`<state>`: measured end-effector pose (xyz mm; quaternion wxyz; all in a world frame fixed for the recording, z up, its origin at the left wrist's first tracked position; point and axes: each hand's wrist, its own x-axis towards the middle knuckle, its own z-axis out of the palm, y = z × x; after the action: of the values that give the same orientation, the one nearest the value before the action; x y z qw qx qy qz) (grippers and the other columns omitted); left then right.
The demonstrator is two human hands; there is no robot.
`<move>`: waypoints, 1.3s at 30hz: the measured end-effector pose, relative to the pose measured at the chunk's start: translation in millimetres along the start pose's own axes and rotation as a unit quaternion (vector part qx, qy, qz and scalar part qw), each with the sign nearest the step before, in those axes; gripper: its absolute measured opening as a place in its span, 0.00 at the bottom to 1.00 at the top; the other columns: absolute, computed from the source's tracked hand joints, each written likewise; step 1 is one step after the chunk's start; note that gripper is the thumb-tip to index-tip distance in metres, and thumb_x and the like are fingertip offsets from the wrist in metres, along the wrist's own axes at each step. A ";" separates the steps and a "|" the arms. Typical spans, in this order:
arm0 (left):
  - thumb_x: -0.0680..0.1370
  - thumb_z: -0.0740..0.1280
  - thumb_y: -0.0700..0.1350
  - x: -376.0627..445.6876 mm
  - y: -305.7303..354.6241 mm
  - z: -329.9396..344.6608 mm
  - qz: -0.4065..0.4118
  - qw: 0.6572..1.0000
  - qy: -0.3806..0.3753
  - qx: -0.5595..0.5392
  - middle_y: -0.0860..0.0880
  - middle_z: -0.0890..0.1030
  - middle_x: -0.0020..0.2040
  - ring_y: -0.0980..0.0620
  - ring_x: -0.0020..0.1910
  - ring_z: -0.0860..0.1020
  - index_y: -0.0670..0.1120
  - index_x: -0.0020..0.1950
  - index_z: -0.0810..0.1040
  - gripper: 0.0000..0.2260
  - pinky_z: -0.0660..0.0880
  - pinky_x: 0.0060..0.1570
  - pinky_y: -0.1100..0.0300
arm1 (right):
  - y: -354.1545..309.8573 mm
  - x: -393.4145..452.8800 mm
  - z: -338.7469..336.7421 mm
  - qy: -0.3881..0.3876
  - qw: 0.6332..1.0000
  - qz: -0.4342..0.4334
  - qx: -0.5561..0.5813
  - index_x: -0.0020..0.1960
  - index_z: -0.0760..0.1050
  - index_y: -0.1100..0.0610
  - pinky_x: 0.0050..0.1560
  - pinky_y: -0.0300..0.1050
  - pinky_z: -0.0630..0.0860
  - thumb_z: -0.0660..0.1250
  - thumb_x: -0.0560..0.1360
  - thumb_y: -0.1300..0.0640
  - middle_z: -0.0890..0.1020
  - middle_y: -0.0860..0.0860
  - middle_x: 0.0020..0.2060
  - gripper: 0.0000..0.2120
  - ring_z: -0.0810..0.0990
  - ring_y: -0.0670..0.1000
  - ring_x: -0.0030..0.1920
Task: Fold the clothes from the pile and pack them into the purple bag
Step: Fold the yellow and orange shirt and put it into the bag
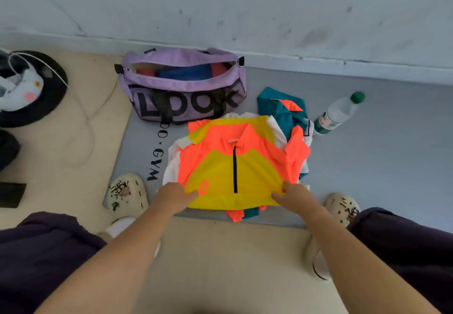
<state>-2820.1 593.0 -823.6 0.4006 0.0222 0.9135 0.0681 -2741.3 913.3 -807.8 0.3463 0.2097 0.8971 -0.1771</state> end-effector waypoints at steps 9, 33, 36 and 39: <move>0.81 0.59 0.54 43.5 25.3 -11.3 0.021 0.997 0.073 0.030 0.45 0.79 0.47 0.45 0.45 0.79 0.43 0.52 0.75 0.15 0.72 0.38 0.56 | -24.7 44.7 -5.4 -0.032 0.995 -0.026 -0.085 0.57 0.75 0.57 0.41 0.45 0.76 0.61 0.79 0.49 0.82 0.57 0.49 0.13 0.82 0.57 0.48; 0.75 0.66 0.64 122.8 35.5 -14.7 0.069 0.976 0.118 -0.166 0.53 0.79 0.46 0.51 0.46 0.76 0.49 0.54 0.76 0.20 0.69 0.58 0.50 | -37.0 118.0 -3.3 0.181 0.971 -0.003 0.157 0.51 0.73 0.56 0.52 0.55 0.73 0.71 0.73 0.46 0.77 0.53 0.48 0.15 0.75 0.55 0.50; 0.75 0.65 0.66 126.3 40.2 -10.0 0.046 0.989 0.075 -0.122 0.55 0.74 0.40 0.49 0.45 0.72 0.51 0.44 0.72 0.18 0.65 0.59 0.48 | -36.3 117.4 -4.1 0.146 0.977 0.009 0.154 0.44 0.73 0.51 0.53 0.53 0.73 0.71 0.73 0.45 0.77 0.49 0.43 0.12 0.75 0.53 0.48; 0.76 0.69 0.57 126.6 39.4 -11.4 0.069 0.967 0.091 -0.229 0.55 0.69 0.33 0.45 0.42 0.74 0.52 0.35 0.69 0.16 0.69 0.47 0.51 | -31.7 115.7 -4.3 0.123 0.983 -0.016 0.132 0.43 0.75 0.55 0.48 0.50 0.72 0.71 0.74 0.47 0.76 0.48 0.39 0.12 0.76 0.53 0.45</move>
<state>-2914.8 642.8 -902.6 0.3045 -0.0131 0.9022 0.3051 -2837.3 917.6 -879.9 0.1994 0.2595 0.9047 -0.2727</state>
